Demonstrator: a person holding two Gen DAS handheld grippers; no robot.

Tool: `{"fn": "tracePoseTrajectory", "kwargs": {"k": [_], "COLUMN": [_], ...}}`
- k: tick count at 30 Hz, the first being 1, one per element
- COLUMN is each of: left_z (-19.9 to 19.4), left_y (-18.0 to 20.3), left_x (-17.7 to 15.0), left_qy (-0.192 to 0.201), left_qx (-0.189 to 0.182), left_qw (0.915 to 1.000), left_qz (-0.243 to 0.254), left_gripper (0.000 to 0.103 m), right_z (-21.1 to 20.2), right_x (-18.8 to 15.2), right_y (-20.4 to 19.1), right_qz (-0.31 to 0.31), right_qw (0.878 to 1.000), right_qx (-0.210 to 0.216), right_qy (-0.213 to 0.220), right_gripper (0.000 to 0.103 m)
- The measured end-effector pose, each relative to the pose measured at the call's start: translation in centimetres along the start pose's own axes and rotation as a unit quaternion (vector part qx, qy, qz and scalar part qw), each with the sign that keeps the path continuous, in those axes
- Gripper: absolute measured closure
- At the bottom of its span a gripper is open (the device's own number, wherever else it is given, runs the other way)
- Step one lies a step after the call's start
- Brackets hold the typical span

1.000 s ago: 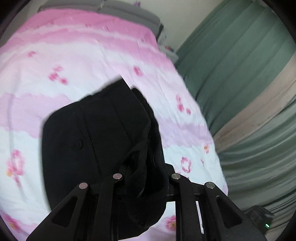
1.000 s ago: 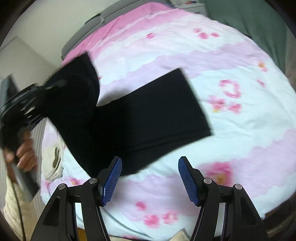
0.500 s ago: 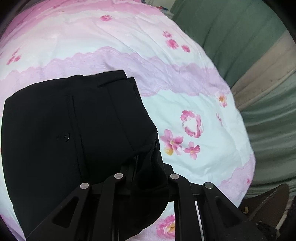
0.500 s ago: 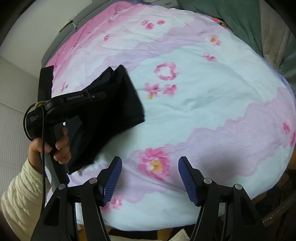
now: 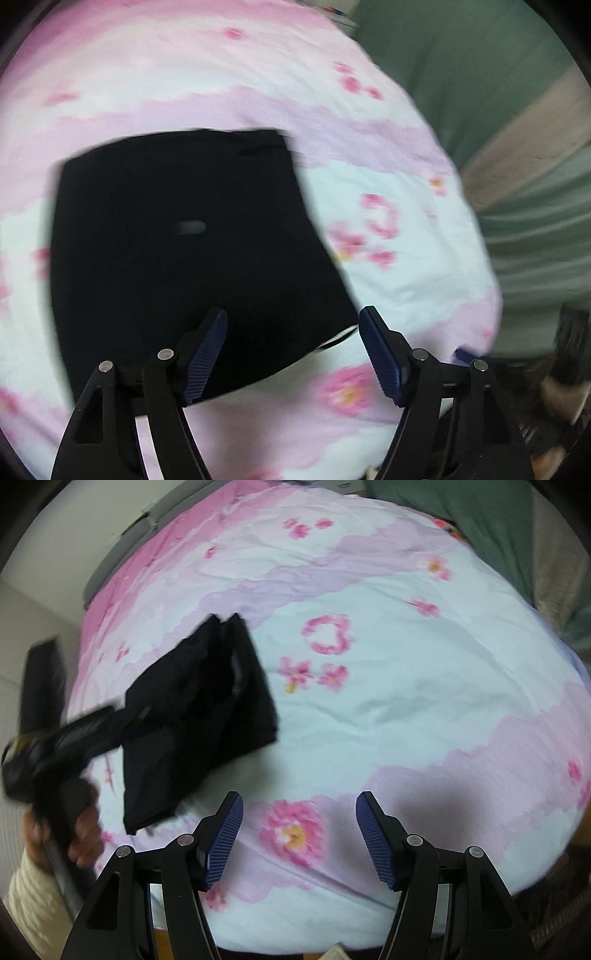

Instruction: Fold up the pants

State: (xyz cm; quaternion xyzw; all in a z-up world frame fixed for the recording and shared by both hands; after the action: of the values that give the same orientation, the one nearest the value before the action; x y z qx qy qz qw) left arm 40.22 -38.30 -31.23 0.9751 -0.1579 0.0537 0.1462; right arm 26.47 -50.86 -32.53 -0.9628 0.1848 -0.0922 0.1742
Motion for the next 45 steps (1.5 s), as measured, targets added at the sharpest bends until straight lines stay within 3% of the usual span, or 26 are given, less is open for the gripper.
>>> {"fn": "tracePoseTrajectory", "kwargs": {"k": [3,8,12,18,22,26,27,31,35,41,44,45], "left_z": [-2.0,-3.0,-1.8,-1.1,-0.3,0.0,-0.1,-0.2,-0.6,-0.7,-0.6,-0.6], "left_y": [-2.7,-6.5,-7.9,-7.2,-7.3,-7.3,-7.4,-7.1,-6.4,-6.8,-8.1,-8.5], "left_x": [-1.6,-2.1,-1.9,-3.2,-3.8,-4.1,-4.0,-3.4,-2.4,-2.3,-3.1,-3.4], "left_qy": [0.007,0.010,-0.006,-0.020,-0.031,-0.035,-0.035,-0.032,-0.019,-0.020,-0.026,-0.027], "left_qx": [0.047,0.101,0.097,0.083,0.080,0.075,0.077,0.072,0.073,0.085,0.099,0.103], "left_qw": [0.9989,0.9928,0.9894,0.9916,0.9907,0.9907,0.9906,0.9908,0.9926,0.9921,0.9892,0.9883], "left_qz": [-0.001,-0.064,-0.108,-0.098,-0.106,-0.108,-0.108,-0.109,-0.094,-0.090,-0.104,-0.108], "left_gripper": [0.029,0.026,0.026,0.026,0.026,0.026,0.026,0.026,0.026,0.026,0.024,0.023], "right_z": [1.5,3.9,6.4,10.5,13.1,14.5,14.3,11.8,9.6,11.3,12.0,12.1], "right_x": [1.4,4.2,6.5,8.3,8.4,8.0,8.1,8.8,9.6,9.3,8.8,8.5], "right_y": [-2.2,-6.0,-7.7,-8.5,-8.7,-9.1,-9.2,-9.6,-9.2,-6.8,-5.3,-4.6], "right_qz": [-0.027,-0.074,-0.087,-0.098,-0.115,-0.130,-0.139,-0.140,-0.138,-0.125,-0.104,-0.102], "right_qw": [0.999,0.996,0.995,0.993,0.990,0.987,0.987,0.989,0.990,0.990,0.991,0.990], "right_qx": [0.019,0.045,0.051,0.049,0.022,-0.009,-0.022,-0.032,-0.042,-0.045,-0.060,-0.077], "right_qy": [-0.008,-0.008,-0.017,-0.050,-0.077,-0.092,-0.084,-0.043,-0.007,-0.041,-0.051,-0.053], "right_gripper": [0.038,0.038,0.038,0.044,0.044,0.067,0.079,0.090,0.092,0.091,0.077,0.065]}}
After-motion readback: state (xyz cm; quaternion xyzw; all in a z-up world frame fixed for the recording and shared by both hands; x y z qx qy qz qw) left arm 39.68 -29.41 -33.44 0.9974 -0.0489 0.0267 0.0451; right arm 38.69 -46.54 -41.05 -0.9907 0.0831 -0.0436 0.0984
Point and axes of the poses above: each gripper's, at about its wrist camera, not at the fingertips, and z roughly the way its jaws point, y to its right, x to its top, the point moved 9 cm from there along z, roughly the way its jaws point, and after that the axes turned 8 degrees about -y, right-handed, at the moved point
